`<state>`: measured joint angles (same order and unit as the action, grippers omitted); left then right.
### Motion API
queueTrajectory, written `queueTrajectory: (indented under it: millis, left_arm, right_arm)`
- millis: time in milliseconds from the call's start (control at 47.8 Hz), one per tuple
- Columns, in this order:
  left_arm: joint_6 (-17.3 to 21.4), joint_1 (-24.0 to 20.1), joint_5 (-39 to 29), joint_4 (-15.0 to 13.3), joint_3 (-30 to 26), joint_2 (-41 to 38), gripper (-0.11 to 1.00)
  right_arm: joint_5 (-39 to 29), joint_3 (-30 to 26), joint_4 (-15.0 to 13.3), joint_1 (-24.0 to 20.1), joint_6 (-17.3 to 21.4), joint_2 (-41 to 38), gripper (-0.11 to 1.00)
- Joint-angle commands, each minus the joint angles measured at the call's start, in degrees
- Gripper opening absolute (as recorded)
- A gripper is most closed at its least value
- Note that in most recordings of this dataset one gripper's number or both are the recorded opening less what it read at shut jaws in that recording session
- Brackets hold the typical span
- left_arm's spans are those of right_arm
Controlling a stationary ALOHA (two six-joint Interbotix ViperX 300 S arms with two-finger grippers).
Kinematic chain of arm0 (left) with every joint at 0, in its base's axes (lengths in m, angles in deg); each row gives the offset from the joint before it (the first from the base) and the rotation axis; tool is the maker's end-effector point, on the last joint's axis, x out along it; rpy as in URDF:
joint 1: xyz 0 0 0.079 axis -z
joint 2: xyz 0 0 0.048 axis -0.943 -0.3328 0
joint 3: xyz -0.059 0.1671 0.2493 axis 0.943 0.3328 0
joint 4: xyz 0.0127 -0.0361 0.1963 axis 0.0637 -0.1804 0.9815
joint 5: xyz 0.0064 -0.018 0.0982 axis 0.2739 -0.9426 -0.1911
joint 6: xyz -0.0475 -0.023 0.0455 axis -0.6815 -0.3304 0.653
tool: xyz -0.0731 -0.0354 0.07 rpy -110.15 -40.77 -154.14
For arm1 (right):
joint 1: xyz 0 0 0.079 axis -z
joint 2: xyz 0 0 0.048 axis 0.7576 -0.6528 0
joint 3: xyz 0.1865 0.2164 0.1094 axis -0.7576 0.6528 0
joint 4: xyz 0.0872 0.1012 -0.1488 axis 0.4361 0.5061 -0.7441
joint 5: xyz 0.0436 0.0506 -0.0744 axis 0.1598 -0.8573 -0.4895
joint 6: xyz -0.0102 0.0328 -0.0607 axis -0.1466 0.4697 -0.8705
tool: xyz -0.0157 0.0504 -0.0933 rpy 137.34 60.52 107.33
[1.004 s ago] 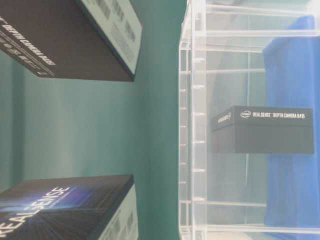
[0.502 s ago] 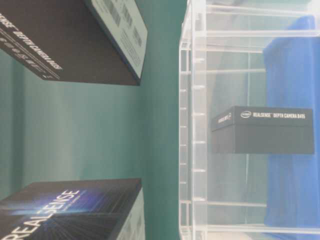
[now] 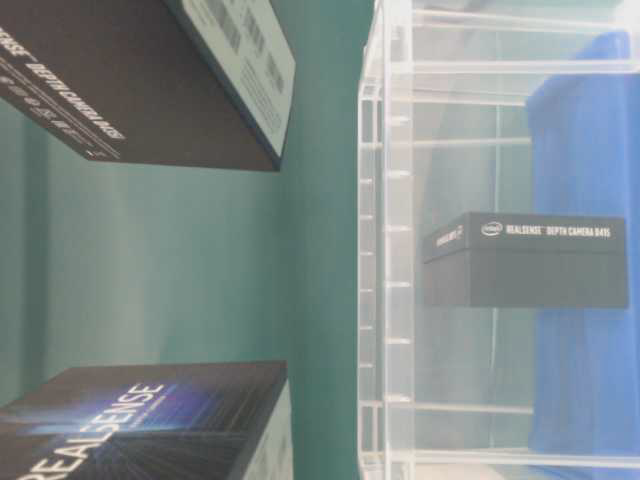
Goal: Take the box out of the case with both arms.
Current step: 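Carry both held boxes forward past the bin's front wall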
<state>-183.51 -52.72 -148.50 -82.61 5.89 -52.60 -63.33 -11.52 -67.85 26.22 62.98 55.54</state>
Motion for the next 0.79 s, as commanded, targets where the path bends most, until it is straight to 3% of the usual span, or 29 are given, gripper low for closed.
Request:
queueTrajectory:
  millis: [0, 774]
  left_arm:
    - [-0.1, 0.3, 0.2, 0.3, -0.7, 1.6, 0.63]
    - [-0.4, 0.2, 0.8, 0.3, 1.5, 1.5, 0.63]
  right_arm:
    - [-0.1, -1.6, -0.5, -0.2, 0.2, 0.8, 0.66]
    - [-0.1, -0.5, -0.4, -0.3, 0.2, -0.8, 0.66]
